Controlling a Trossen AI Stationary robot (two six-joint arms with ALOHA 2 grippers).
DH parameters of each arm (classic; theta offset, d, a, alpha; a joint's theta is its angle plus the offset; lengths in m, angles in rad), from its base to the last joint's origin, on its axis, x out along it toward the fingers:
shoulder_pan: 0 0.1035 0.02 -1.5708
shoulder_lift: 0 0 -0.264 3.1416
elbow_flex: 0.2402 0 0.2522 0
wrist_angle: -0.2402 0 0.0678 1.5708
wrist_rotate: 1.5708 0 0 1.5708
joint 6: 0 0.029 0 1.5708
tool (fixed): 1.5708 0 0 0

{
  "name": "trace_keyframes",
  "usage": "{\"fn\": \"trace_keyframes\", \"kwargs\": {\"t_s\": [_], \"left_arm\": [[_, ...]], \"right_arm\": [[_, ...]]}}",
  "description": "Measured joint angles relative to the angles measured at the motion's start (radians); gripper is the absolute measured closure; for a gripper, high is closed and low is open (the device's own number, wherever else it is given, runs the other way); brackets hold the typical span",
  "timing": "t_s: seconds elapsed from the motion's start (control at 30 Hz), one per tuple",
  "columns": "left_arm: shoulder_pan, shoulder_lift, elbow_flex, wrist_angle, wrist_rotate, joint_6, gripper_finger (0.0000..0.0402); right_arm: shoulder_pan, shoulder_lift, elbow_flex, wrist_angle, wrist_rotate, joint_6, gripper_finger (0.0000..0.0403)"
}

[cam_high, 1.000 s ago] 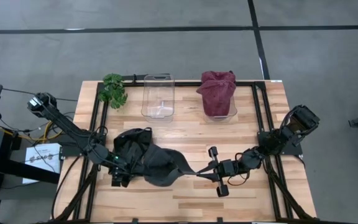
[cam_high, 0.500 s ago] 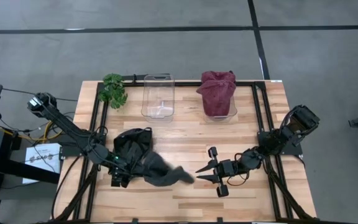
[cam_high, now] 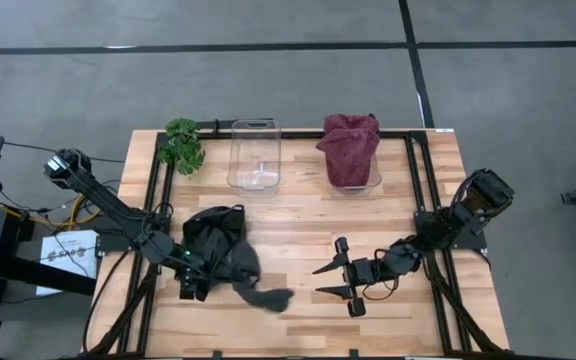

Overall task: Pick & Place hat
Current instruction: Put the right black cap into the left transparent bin

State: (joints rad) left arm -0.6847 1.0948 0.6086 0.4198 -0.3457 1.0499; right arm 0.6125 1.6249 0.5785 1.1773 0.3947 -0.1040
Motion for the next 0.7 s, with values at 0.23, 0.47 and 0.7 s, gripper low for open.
{"fn": "trace_keyframes", "kwargs": {"t_s": [0.23, 0.47, 0.7], "left_arm": [[0.013, -0.050, 0.000, 0.000, -0.032, -0.039, 0.0391], [0.083, -0.159, 0.000, -0.001, -0.076, -0.049, 0.0391], [0.218, -0.256, 0.000, -0.045, -0.071, -0.111, 0.0391]], "right_arm": [[0.000, 0.000, 0.000, -0.051, 0.060, 0.000, 0.0237], [0.000, 0.000, 0.000, -0.115, 0.109, 0.001, 0.0258], [0.000, 0.000, 0.000, -0.203, 0.109, 0.001, 0.0280]]}}
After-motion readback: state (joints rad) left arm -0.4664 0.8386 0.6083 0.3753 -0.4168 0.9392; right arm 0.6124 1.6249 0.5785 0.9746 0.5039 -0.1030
